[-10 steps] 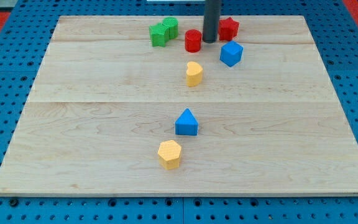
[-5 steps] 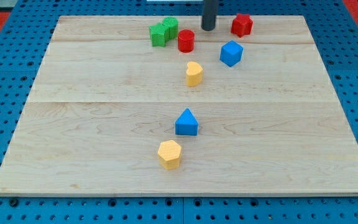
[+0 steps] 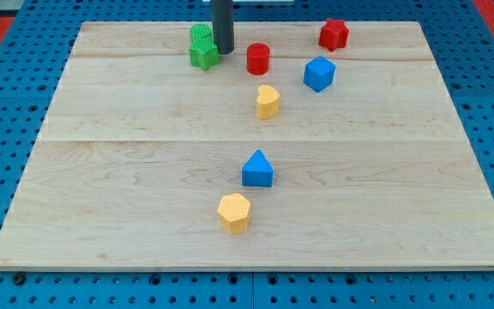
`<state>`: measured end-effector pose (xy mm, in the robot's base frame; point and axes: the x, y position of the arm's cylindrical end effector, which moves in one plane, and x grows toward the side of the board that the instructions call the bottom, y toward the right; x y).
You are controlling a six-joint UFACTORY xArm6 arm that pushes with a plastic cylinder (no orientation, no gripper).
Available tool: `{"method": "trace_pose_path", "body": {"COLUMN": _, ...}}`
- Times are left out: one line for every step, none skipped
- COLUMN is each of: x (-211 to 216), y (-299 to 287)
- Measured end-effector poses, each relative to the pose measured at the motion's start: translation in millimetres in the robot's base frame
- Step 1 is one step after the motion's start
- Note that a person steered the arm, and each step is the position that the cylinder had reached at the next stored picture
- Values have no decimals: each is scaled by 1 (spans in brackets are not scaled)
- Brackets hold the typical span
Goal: Slide the red blocks towards top side
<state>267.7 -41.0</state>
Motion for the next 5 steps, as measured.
{"method": "trace_pose_path", "body": {"x": 16, "y": -2}}
{"method": "trace_pose_path", "body": {"x": 19, "y": 46}}
{"method": "trace_pose_path", "body": {"x": 19, "y": 46}}
{"method": "trace_pose_path", "body": {"x": 19, "y": 63}}
{"method": "trace_pose_path", "body": {"x": 22, "y": 101}}
